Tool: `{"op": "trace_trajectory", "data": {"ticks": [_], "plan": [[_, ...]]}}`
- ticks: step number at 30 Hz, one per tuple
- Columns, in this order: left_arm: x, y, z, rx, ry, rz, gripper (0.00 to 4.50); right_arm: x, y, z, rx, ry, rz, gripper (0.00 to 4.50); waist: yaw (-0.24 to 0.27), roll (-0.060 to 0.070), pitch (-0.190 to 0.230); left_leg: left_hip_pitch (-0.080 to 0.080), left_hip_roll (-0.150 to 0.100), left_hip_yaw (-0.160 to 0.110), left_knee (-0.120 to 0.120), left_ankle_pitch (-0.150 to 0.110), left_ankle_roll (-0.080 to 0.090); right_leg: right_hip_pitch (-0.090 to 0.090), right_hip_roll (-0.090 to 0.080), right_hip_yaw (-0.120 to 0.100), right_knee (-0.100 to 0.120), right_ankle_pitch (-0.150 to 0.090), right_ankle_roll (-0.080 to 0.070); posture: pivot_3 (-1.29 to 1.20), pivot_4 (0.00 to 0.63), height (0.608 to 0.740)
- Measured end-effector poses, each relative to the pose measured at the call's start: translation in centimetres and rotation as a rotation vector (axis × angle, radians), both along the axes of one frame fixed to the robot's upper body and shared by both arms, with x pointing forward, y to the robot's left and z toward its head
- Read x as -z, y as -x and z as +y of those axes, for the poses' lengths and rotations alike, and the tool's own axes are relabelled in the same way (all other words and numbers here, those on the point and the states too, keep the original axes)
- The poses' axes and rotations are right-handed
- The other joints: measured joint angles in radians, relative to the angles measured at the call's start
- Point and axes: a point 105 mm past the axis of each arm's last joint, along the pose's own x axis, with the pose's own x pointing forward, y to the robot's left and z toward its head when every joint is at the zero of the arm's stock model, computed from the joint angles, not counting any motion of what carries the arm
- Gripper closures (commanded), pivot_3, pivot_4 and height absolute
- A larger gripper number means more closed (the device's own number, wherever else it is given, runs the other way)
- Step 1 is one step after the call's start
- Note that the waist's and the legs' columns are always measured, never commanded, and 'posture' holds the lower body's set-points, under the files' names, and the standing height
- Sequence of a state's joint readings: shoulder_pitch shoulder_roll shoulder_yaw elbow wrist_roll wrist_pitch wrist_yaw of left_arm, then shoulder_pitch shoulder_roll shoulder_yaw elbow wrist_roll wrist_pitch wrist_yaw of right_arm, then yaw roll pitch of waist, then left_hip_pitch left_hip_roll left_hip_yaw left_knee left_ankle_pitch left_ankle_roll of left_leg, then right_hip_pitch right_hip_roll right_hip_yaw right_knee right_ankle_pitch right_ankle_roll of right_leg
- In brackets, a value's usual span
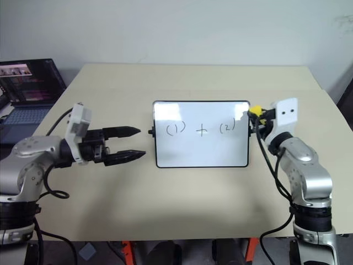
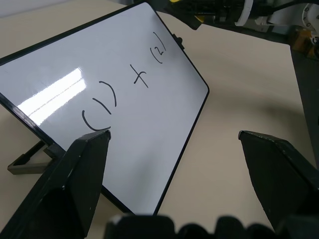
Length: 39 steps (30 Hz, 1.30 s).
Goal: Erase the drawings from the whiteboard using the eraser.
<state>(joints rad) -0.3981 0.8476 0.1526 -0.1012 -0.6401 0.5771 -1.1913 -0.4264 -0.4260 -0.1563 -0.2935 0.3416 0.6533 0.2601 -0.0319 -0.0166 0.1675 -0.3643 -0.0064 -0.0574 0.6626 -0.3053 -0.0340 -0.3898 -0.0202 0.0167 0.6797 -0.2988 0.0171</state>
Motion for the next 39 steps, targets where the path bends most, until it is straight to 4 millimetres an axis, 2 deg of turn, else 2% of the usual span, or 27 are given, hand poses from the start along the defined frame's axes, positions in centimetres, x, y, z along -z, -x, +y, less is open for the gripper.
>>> {"op": "trace_trajectory", "data": {"ticks": [5, 10, 13, 16, 21, 27, 39], "plan": [[0.1, 0.1, 0.1, -0.002, -0.002, 0.002, 0.0, -0.3, -0.5, 1.2, -0.044, 0.002, -0.02, 3.32, 0.0, 0.0, 0.0, 0.0, 0.0, 0.0, 0.0, 0.0, 0.0, 0.0, 0.0, 0.0, 0.0, 0.0, 0.0, 0.0, 0.15, 0.74], [0.2, 0.2, 0.1, -0.004, -0.003, 0.007, 0.0, 1.0, -1.1, 2.5, -0.076, -0.002, 0.009, 3.32, 0.0, 0.0, 0.0, 0.0, 0.0, 0.0, 0.0, 0.0, 0.0, 0.0, 0.0, 0.0, 0.0, 0.0, 0.0, 0.0, 0.15, 0.74], [0.3, 0.2, 0.2, -0.008, -0.008, 0.008, 0.0, 0.5, -1.4, 2.9, -0.091, 0.002, -0.009, 3.32, 0.0, 0.0, 0.0, 0.0, 0.0, 0.0, 0.0, 0.0, 0.0, 0.0, 0.0, 0.0, 0.0, 0.0, 0.0, 0.0, 0.15, 0.74], [0.3, 0.3, 0.3, -0.011, -0.008, 0.007, 0.0, -0.1, -1.5, 3.1, -0.099, -0.001, -0.034, 3.32, 0.0, 0.0, 0.0, 0.0, 0.0, 0.0, 0.0, 0.0, 0.0, 0.0, 0.0, 0.0, 0.0, 0.0, 0.0, 0.0, 0.15, 0.74], [0.3, 0.3, 0.3, -0.011, -0.01, 0.009, 0.0, 0.6, -1.8, 3.1, -0.094, -0.011, -0.017, 3.32, 0.0, 0.0, 0.0, 0.0, 0.0, 0.0, 0.0, 0.0, 0.0, 0.0, 0.0, 0.0, 0.0, 0.0, 0.0, 0.0, 0.15, 0.74], [0.3, 0.3, 0.3, -0.013, -0.012, 0.009, 0.0, 0.1, -2.2, 3.2, -0.09, -0.01, -0.037, 3.32, 0.0, 0.0, 0.0, 0.0, 0.0, 0.0, 0.0, 0.0, 0.0, -0.001, 0.0, 0.0, 0.0, 0.0, 0.0, 0.0, 0.15, 0.74], [0.2, 0.2, 0.4, -0.019, -0.012, 0.007, 0.0, 0.9, -2.5, 4.0, -0.097, -0.011, -0.038, 3.32, 0.0, 0.0, 0.0, 0.0, 0.0, 0.0, 0.0, 0.0, 0.0, -0.001, 0.0, 0.0, 0.0, 0.0, 0.0, 0.0, 0.15, 0.74]]}}
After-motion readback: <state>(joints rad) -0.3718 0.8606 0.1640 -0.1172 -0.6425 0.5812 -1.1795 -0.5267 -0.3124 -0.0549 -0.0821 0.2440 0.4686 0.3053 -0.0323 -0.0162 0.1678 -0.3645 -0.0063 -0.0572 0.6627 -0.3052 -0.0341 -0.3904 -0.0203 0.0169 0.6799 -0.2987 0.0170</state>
